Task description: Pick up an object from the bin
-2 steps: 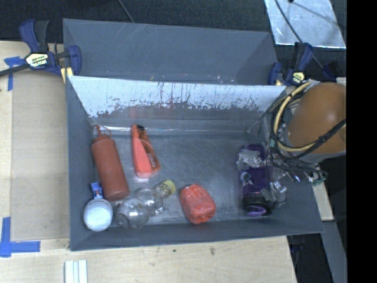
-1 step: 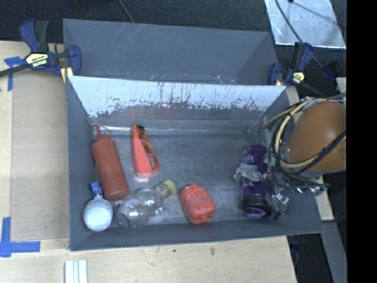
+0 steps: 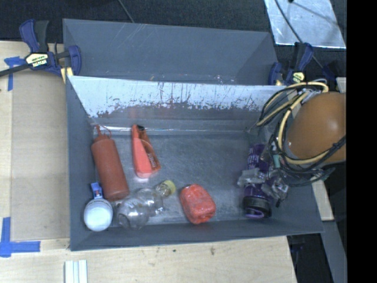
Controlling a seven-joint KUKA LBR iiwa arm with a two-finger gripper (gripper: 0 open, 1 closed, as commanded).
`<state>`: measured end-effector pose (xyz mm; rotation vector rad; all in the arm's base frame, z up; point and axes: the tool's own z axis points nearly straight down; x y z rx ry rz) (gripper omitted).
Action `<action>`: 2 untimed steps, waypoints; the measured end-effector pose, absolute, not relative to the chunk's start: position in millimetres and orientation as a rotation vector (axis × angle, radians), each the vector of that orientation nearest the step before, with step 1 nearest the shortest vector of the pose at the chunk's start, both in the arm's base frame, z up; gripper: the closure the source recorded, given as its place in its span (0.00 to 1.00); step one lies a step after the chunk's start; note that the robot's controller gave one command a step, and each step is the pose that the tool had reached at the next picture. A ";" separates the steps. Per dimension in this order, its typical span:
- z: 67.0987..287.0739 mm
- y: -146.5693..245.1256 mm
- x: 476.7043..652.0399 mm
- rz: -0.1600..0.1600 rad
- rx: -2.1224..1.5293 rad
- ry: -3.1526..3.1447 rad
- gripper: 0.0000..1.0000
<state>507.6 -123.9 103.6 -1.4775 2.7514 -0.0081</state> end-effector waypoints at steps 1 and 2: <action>101.1 -126.5 504.2 -0.005 -1.479 2.763 0.00; 100.0 -126.4 503.2 -0.002 -1.479 2.766 0.00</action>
Offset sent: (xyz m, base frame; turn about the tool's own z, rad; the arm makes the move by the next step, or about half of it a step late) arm 0.0000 0.0000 0.0000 0.0000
